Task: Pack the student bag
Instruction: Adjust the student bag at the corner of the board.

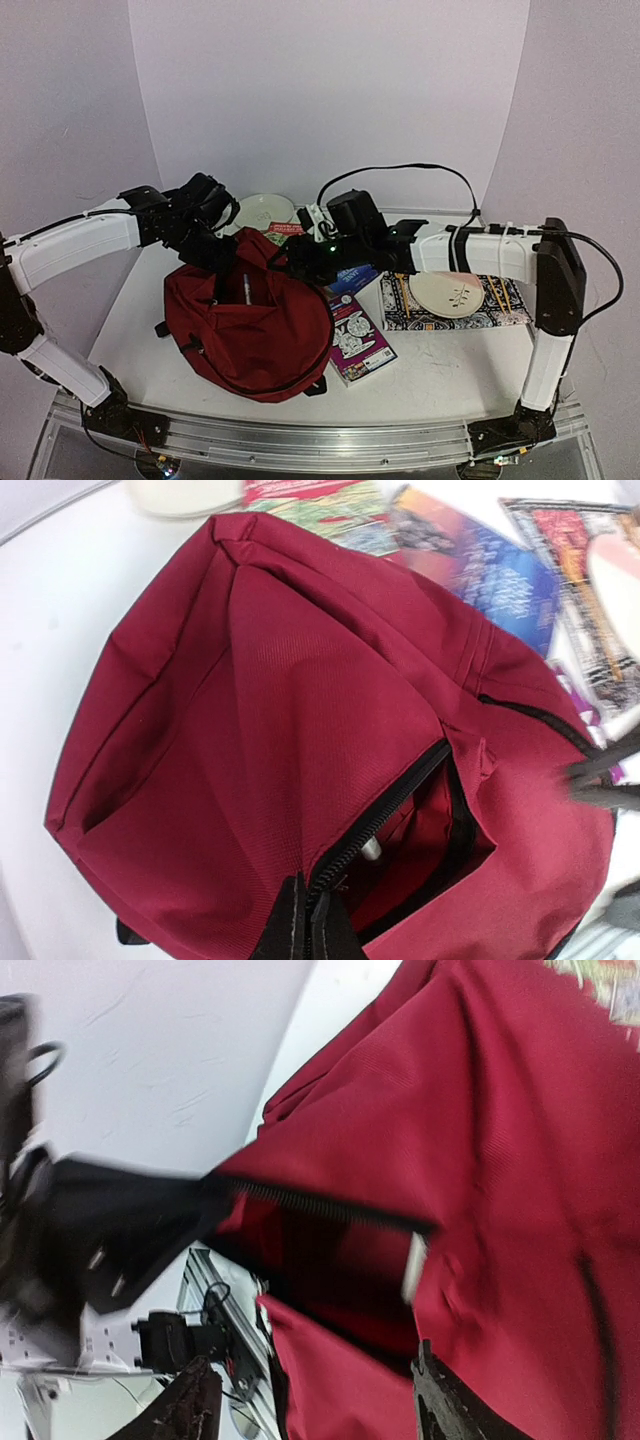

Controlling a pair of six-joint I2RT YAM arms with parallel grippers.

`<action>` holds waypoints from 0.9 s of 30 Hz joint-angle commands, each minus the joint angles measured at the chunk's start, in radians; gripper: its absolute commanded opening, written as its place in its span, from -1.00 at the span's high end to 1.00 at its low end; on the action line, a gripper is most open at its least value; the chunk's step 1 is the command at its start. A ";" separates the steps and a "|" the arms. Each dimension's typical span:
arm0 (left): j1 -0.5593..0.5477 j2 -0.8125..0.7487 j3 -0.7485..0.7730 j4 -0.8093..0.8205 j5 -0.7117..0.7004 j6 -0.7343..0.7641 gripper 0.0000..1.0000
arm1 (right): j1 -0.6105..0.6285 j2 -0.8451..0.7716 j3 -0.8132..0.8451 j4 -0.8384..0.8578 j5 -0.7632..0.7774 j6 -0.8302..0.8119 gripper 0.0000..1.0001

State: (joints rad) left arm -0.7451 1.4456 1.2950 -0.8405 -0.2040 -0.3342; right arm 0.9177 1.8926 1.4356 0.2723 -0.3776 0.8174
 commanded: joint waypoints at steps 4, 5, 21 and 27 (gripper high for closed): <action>0.021 -0.104 -0.022 -0.056 -0.184 0.060 1.00 | -0.011 -0.087 -0.018 -0.223 0.116 -0.229 -0.39; 0.023 -0.110 -0.023 -0.059 -0.194 0.064 1.00 | -0.012 -0.087 -0.015 -0.251 0.141 -0.243 -0.39; 0.129 -0.223 -0.053 -0.074 -0.289 0.153 1.00 | 0.052 0.031 0.037 -0.429 0.225 -0.292 -0.36; 0.138 -0.239 -0.064 -0.075 -0.286 0.150 1.00 | 0.085 0.104 0.097 -0.470 0.216 -0.314 -0.13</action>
State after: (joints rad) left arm -0.6134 1.2476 1.2297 -0.9516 -0.4498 -0.1987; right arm 0.9810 1.9521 1.4669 -0.1220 -0.1678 0.5324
